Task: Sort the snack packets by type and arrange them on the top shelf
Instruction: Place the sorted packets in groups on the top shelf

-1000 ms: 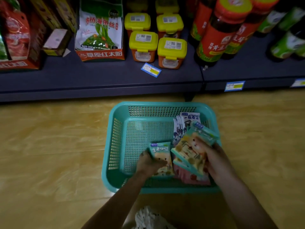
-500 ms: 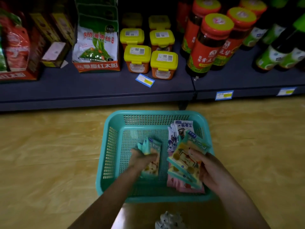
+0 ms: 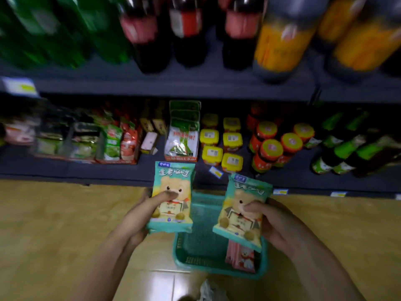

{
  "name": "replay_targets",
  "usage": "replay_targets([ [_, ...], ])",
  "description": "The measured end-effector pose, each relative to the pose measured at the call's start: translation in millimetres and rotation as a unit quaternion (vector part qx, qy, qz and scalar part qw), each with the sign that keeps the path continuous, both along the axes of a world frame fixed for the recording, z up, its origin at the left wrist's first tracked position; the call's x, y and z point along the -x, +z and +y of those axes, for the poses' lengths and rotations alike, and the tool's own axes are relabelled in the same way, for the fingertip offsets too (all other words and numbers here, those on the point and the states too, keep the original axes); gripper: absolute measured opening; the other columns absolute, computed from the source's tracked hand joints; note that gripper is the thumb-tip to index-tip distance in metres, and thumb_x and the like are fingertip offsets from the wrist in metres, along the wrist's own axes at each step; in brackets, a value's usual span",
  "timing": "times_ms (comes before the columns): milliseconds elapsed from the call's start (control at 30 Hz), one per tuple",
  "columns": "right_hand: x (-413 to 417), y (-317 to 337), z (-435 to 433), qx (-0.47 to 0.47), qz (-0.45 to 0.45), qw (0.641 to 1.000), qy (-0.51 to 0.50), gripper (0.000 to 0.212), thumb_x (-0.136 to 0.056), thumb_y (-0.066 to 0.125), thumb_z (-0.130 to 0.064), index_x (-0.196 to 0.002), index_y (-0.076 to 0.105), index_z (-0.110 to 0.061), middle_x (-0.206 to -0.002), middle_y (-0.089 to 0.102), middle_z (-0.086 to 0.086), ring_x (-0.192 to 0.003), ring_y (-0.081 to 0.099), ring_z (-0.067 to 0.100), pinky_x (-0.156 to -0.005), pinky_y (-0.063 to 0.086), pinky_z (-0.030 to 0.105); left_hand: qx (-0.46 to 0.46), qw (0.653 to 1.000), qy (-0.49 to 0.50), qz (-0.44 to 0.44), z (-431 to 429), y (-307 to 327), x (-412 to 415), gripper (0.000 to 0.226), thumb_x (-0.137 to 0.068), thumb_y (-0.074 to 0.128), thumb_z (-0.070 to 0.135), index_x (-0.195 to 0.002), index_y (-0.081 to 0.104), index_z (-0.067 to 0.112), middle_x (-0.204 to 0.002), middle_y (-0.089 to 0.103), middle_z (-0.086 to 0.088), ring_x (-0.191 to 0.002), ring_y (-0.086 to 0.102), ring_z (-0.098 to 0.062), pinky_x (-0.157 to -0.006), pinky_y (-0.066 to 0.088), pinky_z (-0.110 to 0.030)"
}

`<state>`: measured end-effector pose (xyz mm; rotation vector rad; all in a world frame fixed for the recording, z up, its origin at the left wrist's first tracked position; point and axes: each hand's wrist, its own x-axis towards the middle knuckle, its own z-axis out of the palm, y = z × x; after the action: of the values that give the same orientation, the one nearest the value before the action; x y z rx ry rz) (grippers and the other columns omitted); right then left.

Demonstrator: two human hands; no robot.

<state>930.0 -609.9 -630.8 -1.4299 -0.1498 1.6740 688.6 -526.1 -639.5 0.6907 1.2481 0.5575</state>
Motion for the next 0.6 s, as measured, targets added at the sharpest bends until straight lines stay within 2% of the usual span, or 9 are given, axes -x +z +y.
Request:
replay_targets([
  [133, 13.8, 153.2, 8.9, -0.040, 0.027, 0.999, 0.007, 0.022, -0.079, 0.051, 0.012, -0.096, 0.062, 0.002, -0.078, 0.071, 0.017, -0.066, 0.069, 0.026, -0.054, 0.058, 0.033, -0.022, 1.000, 0.020, -0.003, -2.1, 152.2, 18.9, 0.067, -0.055, 0.072, 0.020, -0.118, 0.054, 0.005, -0.082, 0.072, -0.009, -0.061, 0.070, -0.019, -0.051, 0.054, -0.028],
  [167, 17.9, 190.8, 11.2, -0.056, 0.027, 0.998, 0.007, 0.023, -0.079, 0.051, 0.013, -0.097, 0.062, 0.003, -0.082, 0.071, 0.019, -0.070, 0.070, 0.027, -0.057, 0.058, 0.034, -0.032, 0.999, 0.020, -0.001, -2.7, 191.2, 22.3, 0.066, -0.054, 0.073, 0.020, -0.115, 0.055, 0.005, -0.082, 0.072, -0.008, -0.061, 0.070, -0.019, -0.051, 0.054, -0.028],
  [233, 30.4, 261.2, 16.2, -0.084, 0.017, 0.996, 0.017, 0.028, -0.078, 0.050, 0.013, -0.103, 0.060, 0.004, -0.097, 0.069, 0.023, -0.087, 0.067, 0.033, -0.072, 0.058, 0.042, -0.055, 0.998, 0.021, -0.011, -4.1, 268.8, 32.2, 0.057, -0.053, 0.071, 0.018, -0.107, 0.058, 0.004, -0.074, 0.073, -0.006, -0.057, 0.069, -0.017, -0.049, 0.053, -0.025],
  [267, 36.7, 292.9, 18.2, -0.097, 0.008, 0.995, 0.022, 0.029, -0.079, 0.050, 0.014, -0.104, 0.060, 0.003, -0.099, 0.068, 0.022, -0.090, 0.065, 0.034, -0.077, 0.054, 0.044, -0.063, 0.998, 0.017, -0.012, -4.6, 305.5, 37.0, 0.054, -0.054, 0.070, 0.018, -0.105, 0.059, 0.004, -0.072, 0.072, -0.006, -0.056, 0.069, -0.017, -0.049, 0.053, -0.024],
  [333, 51.7, 351.9, 22.3, -0.123, -0.002, 0.992, 0.042, 0.028, -0.081, 0.048, 0.013, -0.102, 0.059, -0.001, -0.099, 0.067, 0.019, -0.088, 0.064, 0.031, -0.077, 0.053, 0.044, -0.081, 0.997, 0.018, 0.002, -5.7, 368.5, 50.4, 0.065, -0.050, 0.074, 0.021, -0.110, 0.057, 0.002, -0.074, 0.072, -0.007, -0.057, 0.069, -0.018, -0.050, 0.053, -0.024],
  [433, 74.2, 421.4, 29.4, -0.160, 0.006, 0.984, 0.072, 0.027, -0.085, 0.046, 0.010, -0.108, 0.058, 0.001, -0.108, 0.066, 0.019, -0.099, 0.062, 0.035, -0.079, 0.053, 0.044, -0.125, 0.991, 0.030, 0.020, -10.4, 442.5, 79.3, 0.064, -0.055, 0.073, 0.022, -0.112, 0.054, 0.001, -0.074, 0.072, -0.007, -0.055, 0.068, -0.017, -0.046, 0.052, -0.025],
  [600, 119.9, 488.2, 53.1, -0.200, 0.007, 0.976, 0.084, 0.038, -0.082, 0.049, 0.007, -0.119, 0.055, 0.004, -0.116, 0.065, 0.021, -0.104, 0.063, 0.038, -0.083, 0.053, 0.049, -0.180, 0.983, 0.030, 0.017, -6.8, 514.9, 134.1, 0.038, -0.051, 0.077, 0.023, -0.082, 0.063, 0.007, -0.065, 0.071, -0.006, -0.052, 0.067, -0.017, -0.047, 0.054, -0.023],
])
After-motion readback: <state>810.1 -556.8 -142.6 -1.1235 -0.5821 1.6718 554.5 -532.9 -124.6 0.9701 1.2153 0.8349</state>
